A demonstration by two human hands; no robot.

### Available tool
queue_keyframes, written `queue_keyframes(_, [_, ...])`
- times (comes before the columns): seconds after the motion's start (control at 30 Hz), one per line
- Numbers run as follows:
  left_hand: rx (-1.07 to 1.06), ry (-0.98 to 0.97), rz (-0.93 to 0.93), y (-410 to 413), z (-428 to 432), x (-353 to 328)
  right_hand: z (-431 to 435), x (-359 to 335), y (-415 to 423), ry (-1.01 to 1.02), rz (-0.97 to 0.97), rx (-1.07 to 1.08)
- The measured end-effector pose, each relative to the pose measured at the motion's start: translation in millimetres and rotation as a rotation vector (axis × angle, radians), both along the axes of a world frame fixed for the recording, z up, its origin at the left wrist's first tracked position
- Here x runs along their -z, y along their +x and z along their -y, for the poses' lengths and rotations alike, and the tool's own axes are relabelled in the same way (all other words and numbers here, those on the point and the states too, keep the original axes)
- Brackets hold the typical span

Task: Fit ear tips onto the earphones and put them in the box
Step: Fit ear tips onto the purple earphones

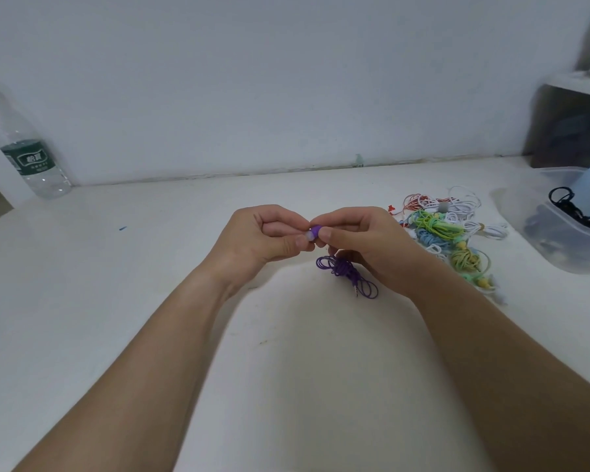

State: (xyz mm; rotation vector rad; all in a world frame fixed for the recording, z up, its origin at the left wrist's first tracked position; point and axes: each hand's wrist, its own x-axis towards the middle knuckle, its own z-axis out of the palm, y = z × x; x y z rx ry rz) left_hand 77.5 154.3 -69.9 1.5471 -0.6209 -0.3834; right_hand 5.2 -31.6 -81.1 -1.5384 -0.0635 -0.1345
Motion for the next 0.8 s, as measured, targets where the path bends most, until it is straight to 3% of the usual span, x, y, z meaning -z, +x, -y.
queue_keyframes(0.37, [-0.039,0.004,0.042,-2,2,1,-2,-1,0,-0.116,0.053,0.082])
queue_keyframes(0.5, [-0.065,0.013,0.069,1,3,2,0,-5,1,-0.007,0.022,0.080])
queue_keyframes(0.67, [-0.101,0.274,0.428,0,8,8,5,-8,2,0.185,-0.017,0.112])
queue_keyframes(0.8, [0.019,0.349,0.353,-6,15,10,5,-11,1,0.314,-0.034,0.069])
